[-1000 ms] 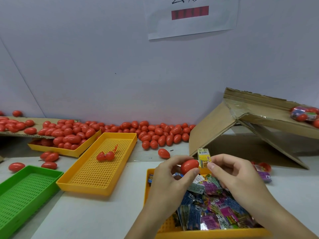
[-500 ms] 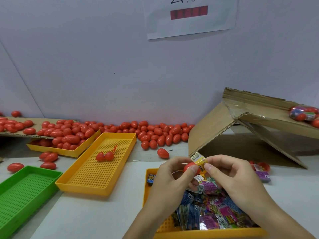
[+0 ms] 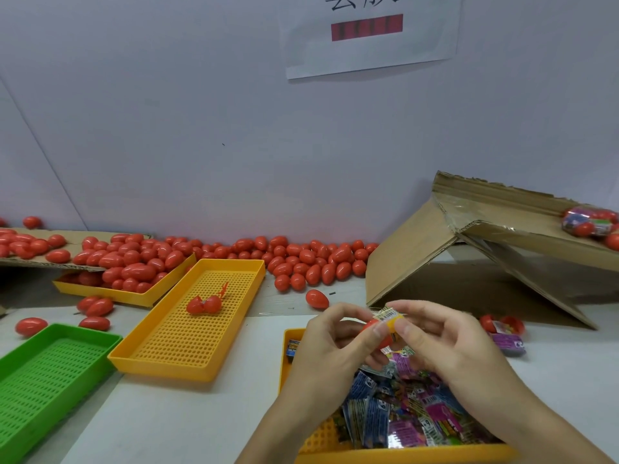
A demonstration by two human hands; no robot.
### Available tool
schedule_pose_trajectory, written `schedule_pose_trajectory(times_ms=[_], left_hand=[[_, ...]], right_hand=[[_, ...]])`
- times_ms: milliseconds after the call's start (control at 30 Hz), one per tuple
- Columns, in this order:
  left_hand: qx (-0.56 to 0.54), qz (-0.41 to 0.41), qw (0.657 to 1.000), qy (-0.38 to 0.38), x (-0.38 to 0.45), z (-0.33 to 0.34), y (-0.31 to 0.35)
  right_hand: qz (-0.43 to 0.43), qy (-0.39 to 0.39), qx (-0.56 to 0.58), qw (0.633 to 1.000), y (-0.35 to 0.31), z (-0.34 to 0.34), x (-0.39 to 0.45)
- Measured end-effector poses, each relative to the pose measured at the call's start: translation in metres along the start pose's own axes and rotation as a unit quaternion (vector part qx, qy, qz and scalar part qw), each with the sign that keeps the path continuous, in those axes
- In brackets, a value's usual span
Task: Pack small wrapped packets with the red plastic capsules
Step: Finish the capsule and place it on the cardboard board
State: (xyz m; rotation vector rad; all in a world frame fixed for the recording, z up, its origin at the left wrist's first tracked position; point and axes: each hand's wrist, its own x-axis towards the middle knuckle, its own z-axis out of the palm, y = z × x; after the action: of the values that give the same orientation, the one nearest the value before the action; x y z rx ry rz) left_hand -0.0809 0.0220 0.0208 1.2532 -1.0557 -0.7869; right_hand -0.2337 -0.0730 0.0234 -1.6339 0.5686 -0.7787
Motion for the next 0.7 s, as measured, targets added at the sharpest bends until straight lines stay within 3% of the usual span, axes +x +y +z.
schedule_pose_trajectory(times_ms=[500, 700], left_hand=[[0.017, 0.002, 1.000, -0.016, -0.0012, 0.0012, 0.0020], [0.026, -0.006, 0.999, -0.021, -0.0025, 0.0011, 0.0018]], right_hand=[[0.041, -0.048, 0.047, 0.997, 0.0032, -0.0054, 0.0021], [0.016, -0.023, 0.046, 0.999, 0.0025, -0.0046, 0.0032]])
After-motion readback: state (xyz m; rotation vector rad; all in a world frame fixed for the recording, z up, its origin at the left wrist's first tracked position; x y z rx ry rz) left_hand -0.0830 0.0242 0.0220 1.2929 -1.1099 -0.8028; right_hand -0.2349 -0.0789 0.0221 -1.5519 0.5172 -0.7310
